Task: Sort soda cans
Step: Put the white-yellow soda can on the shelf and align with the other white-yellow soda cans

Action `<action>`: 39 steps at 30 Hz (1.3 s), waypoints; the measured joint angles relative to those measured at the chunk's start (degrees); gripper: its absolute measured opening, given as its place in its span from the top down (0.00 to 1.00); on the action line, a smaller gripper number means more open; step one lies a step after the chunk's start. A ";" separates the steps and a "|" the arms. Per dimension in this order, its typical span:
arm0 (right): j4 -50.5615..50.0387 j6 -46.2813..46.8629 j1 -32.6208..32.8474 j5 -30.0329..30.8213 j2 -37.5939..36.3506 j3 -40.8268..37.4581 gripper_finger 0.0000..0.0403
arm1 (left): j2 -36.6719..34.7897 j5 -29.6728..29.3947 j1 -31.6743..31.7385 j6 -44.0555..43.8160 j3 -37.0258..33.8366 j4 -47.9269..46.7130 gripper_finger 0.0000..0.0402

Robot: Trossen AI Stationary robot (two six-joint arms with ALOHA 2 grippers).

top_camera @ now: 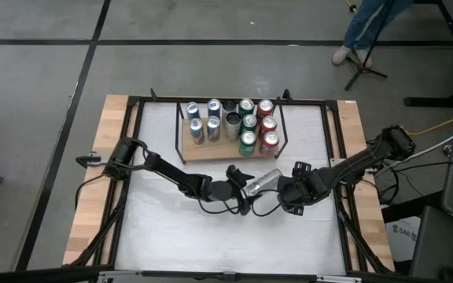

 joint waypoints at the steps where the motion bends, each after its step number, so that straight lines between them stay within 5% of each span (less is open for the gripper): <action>1: -0.53 -0.70 0.00 -0.22 0.00 0.54 0.17 | 0.51 0.00 0.17 -0.03 0.05 -0.31 0.09; 39: 2.23 -6.88 -0.02 4.72 0.00 4.82 0.17 | 5.76 -0.27 1.35 -3.50 0.12 -3.83 0.09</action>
